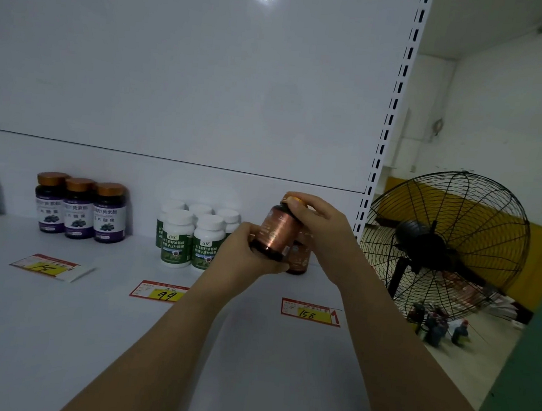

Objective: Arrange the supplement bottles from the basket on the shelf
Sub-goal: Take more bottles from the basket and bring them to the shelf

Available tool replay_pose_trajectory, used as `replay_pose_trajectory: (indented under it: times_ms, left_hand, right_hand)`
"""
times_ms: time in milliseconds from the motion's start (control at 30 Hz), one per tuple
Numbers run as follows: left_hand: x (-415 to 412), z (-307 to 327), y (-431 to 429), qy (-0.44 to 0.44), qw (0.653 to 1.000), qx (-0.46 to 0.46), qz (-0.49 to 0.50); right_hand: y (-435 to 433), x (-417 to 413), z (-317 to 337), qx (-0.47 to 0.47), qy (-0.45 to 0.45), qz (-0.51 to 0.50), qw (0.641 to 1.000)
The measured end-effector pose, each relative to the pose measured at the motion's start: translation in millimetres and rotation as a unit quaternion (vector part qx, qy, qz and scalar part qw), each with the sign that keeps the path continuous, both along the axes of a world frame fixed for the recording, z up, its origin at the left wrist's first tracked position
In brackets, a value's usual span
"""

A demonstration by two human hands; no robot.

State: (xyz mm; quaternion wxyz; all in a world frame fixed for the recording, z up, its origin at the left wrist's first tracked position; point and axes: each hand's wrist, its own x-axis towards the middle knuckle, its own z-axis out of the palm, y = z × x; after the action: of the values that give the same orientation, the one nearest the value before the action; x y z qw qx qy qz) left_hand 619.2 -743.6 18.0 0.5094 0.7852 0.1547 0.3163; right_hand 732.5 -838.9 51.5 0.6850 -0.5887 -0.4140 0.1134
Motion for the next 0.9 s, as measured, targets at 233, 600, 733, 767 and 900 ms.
replay_pose_trajectory:
  times_ms: [233, 600, 733, 767, 900]
  left_hand:
    - [-8, 0, -1, 0.005, 0.997, -0.034, -0.073]
    - [-8, -1, 2, 0.008, 0.998, -0.044, -0.047]
    - [-6, -4, 6, 0.002, 0.998, -0.044, -0.042]
    - [-6, -5, 7, -0.004, 0.998, -0.045, -0.032]
    - [-6, -2, 13, -0.09, 0.995, -0.028, 0.017]
  right_hand:
    - [0, 3, -2, 0.004, 0.034, 0.024, 0.999]
    - [2, 3, -5, -0.045, 0.02, 0.008, 0.999]
    - [6, -4, -4, -0.067, 0.011, -0.01, 0.998]
    - [7, -8, -3, -0.07, -0.002, -0.011, 0.997]
    - [9, -27, 8, -0.048, -0.09, 0.039, 0.994]
